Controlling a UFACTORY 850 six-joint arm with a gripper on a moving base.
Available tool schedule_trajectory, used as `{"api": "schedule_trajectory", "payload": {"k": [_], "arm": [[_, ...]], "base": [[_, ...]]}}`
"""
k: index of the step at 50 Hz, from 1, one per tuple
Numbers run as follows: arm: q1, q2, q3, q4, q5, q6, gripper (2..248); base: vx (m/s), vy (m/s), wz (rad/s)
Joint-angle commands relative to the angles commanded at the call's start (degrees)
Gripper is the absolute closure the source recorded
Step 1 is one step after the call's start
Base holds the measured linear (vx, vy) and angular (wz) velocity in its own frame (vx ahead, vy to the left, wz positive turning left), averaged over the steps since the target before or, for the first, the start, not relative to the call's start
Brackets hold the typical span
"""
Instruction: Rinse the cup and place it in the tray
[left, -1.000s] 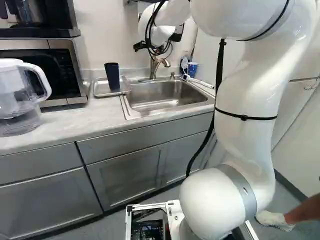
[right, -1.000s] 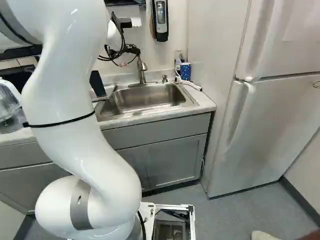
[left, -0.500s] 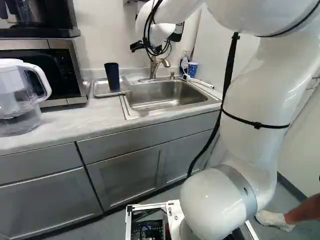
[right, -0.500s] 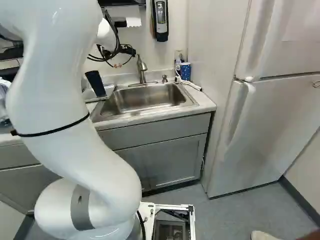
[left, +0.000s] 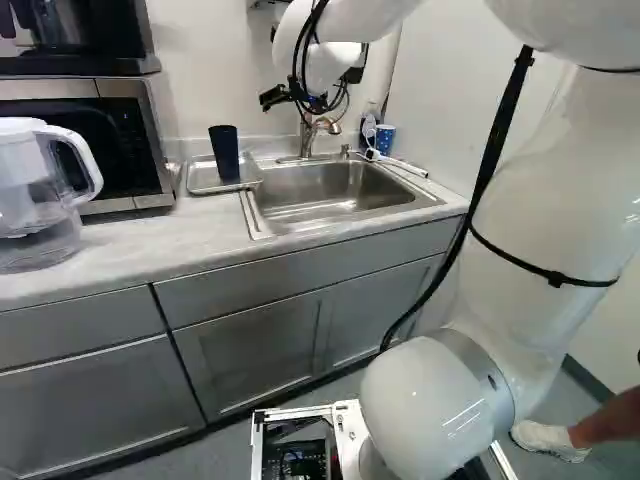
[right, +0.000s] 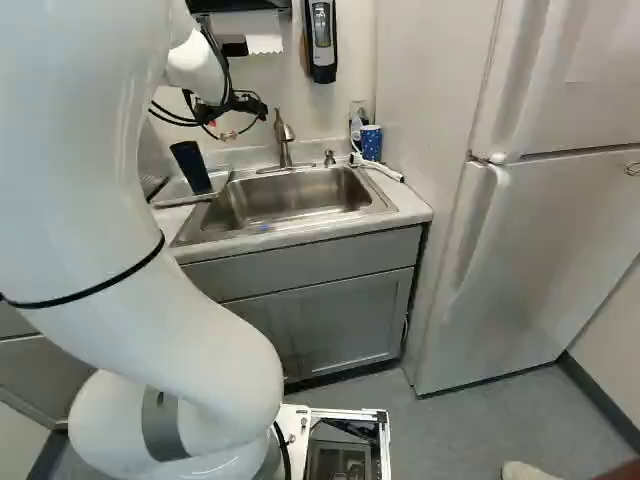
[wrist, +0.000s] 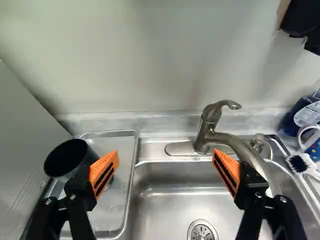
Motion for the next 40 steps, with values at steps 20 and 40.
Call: {"api": "schedule_trajectory", "payload": {"k": [20, 40], "arm": [[-1.71, 5.49, 5.44, 0.0, -7.49, 0.0, 3], [-4.6, 10.81, 10.44, 0.0, -15.55, 0.0, 3]], "base": [[0.0, 0.0, 0.0], [0.0, 0.0, 0.0]]}}
